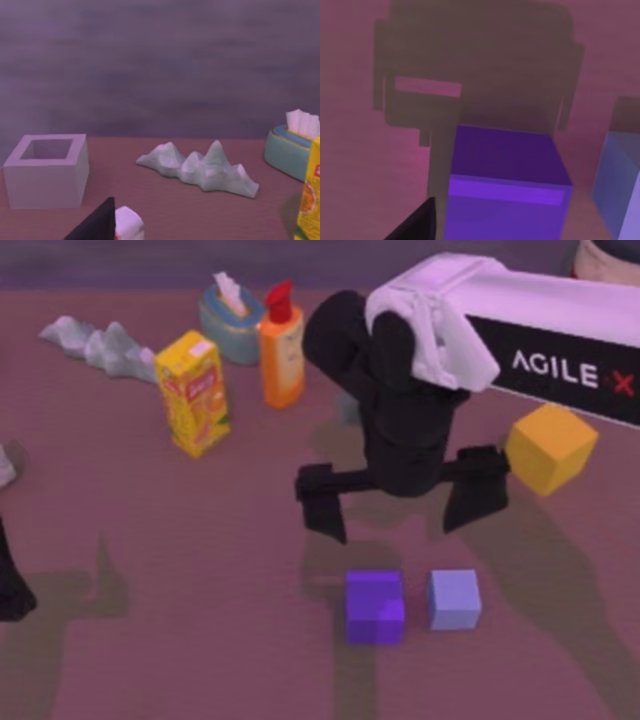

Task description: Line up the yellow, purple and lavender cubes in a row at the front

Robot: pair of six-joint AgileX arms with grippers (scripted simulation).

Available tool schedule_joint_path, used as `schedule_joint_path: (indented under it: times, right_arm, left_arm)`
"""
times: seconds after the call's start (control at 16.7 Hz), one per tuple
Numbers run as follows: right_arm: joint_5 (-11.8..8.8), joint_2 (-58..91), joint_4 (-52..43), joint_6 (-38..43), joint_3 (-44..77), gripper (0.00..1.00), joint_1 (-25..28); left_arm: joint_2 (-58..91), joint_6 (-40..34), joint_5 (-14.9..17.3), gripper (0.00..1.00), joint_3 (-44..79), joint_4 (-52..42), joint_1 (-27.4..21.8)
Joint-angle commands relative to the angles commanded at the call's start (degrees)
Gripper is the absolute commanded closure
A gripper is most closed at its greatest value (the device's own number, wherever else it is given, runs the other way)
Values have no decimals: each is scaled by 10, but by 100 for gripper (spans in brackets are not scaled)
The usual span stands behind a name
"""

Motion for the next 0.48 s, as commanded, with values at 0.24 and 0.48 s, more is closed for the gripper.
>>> schedule_joint_path:
  times: [0.24,0.48]
  right_arm:
    - [-2,52,-34,-162,72,0,-81]
    - [-3,102,-67,-359,146,0,-170]
  left_arm:
    - [0,0,0,0,0,0,0]
    - [0,0,0,0,0,0,0]
